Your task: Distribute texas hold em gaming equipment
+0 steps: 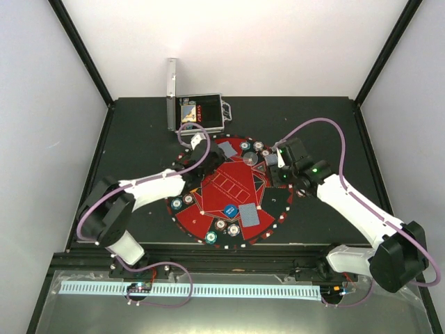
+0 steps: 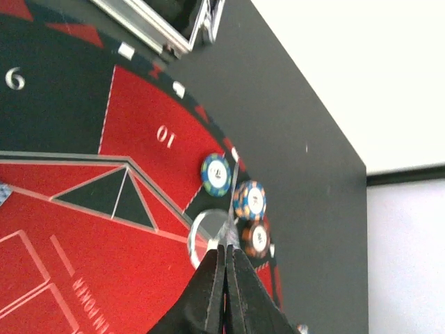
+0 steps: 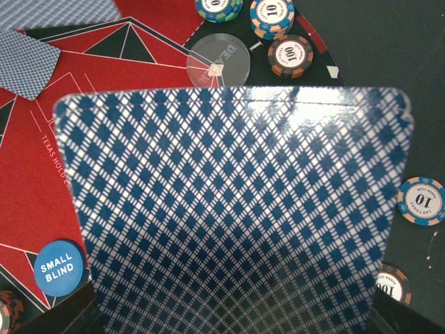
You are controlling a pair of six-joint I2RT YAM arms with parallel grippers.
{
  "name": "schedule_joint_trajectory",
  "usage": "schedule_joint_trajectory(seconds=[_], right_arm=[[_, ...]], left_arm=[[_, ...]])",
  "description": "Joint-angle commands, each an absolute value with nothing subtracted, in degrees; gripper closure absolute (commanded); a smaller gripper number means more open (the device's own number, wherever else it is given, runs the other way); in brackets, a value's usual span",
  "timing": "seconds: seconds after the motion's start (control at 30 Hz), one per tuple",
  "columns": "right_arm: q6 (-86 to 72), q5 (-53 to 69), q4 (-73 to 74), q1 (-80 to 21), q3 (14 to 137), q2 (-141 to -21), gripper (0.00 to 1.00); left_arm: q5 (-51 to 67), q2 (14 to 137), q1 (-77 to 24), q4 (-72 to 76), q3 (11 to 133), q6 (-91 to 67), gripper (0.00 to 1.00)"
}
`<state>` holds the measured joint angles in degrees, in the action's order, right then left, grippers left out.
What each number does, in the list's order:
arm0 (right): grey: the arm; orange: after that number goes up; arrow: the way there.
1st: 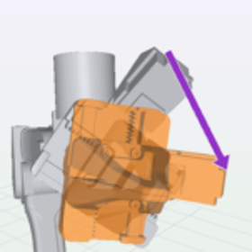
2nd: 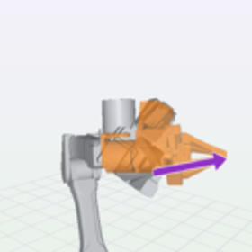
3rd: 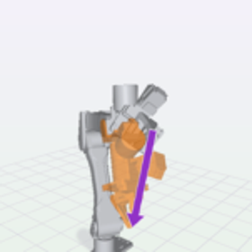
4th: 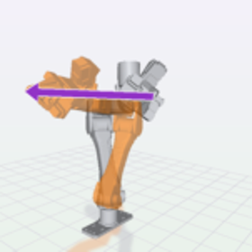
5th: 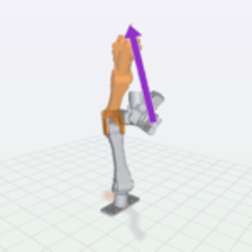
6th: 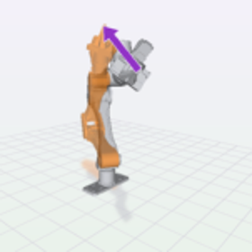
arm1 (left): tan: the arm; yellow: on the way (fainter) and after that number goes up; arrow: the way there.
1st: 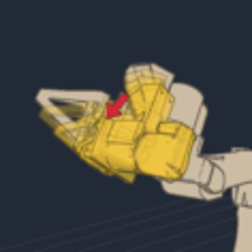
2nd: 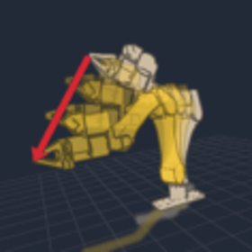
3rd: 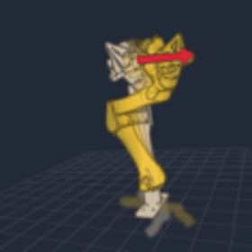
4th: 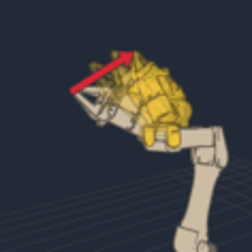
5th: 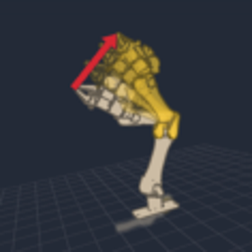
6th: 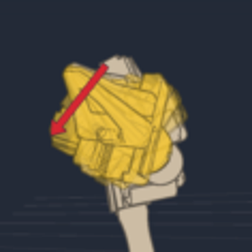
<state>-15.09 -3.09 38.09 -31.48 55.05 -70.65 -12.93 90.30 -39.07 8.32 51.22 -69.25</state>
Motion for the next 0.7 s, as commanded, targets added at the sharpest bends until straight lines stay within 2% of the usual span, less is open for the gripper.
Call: schedule_joint_trajectory(seconds=[0.0,0.3,0.67], right_arm=[[-14.3,-2.2,36.3,-30.6,56.1,-69.5,0.40],[-11.8,0.0,36.6,-29.3,55.4,-69.2,0.40],[-11.5,1.6,36.0,-28.6,55.0,-69.4,0.40]], left_arm=[[-26.4,96.6,-40.4,8.9,58.6,-74.6,0.98],[-31.6,108.0,-40.3,3.6,68.6,-78.6,0.98],[-30.9,117.8,-40.3,-1.2,76.3,-84.6,0.98]])
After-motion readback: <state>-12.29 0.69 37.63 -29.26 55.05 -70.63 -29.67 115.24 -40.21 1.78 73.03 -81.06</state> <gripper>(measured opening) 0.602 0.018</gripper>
